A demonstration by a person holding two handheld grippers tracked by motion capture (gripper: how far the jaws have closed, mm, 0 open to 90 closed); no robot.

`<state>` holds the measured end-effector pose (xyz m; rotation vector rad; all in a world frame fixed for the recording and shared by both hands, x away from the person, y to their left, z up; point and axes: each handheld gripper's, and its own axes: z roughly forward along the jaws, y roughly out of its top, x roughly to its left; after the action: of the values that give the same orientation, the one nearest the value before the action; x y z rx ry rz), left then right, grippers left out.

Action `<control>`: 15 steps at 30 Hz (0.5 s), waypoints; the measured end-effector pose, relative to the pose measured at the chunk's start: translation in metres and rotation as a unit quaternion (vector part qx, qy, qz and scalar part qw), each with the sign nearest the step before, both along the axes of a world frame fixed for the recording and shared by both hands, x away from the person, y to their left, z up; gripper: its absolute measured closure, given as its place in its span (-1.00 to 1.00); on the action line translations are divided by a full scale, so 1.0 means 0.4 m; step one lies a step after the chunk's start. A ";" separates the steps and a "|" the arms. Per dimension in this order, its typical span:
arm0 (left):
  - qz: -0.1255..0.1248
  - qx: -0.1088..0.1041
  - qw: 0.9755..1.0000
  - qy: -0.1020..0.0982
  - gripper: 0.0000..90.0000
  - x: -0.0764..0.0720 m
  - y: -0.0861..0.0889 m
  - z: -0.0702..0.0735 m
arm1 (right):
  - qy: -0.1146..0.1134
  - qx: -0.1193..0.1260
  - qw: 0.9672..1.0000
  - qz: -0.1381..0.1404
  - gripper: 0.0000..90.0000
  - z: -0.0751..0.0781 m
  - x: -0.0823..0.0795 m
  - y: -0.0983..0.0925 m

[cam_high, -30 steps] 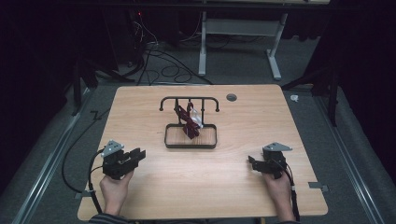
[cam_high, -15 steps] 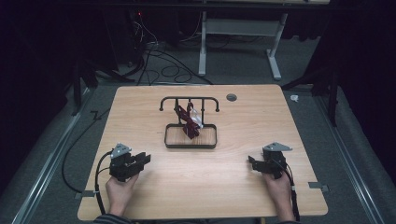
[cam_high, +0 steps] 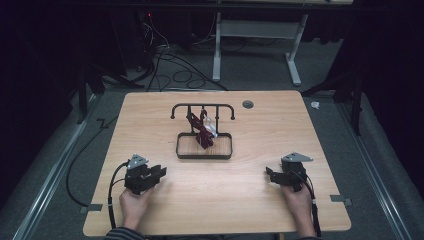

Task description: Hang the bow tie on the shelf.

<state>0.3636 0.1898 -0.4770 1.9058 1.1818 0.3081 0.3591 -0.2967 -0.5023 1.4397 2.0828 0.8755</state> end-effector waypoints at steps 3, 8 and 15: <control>-0.002 0.007 1.000 -0.001 0.49 0.001 -0.009 -0.007 | 0.000 0.000 1.000 0.000 -0.34 0.000 0.000 0.000; 0.004 0.021 1.000 0.000 0.39 0.006 -0.021 -0.023 | 0.000 0.000 1.000 0.000 -0.34 0.000 0.000 0.000; 0.011 0.070 0.997 -0.002 0.22 0.010 -0.041 -0.044 | 0.000 0.000 1.000 0.000 -0.34 0.000 0.000 0.000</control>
<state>0.3676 0.1733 -0.4944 2.0128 1.2069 0.4174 0.3591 -0.2967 -0.5022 1.4399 2.0828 0.8754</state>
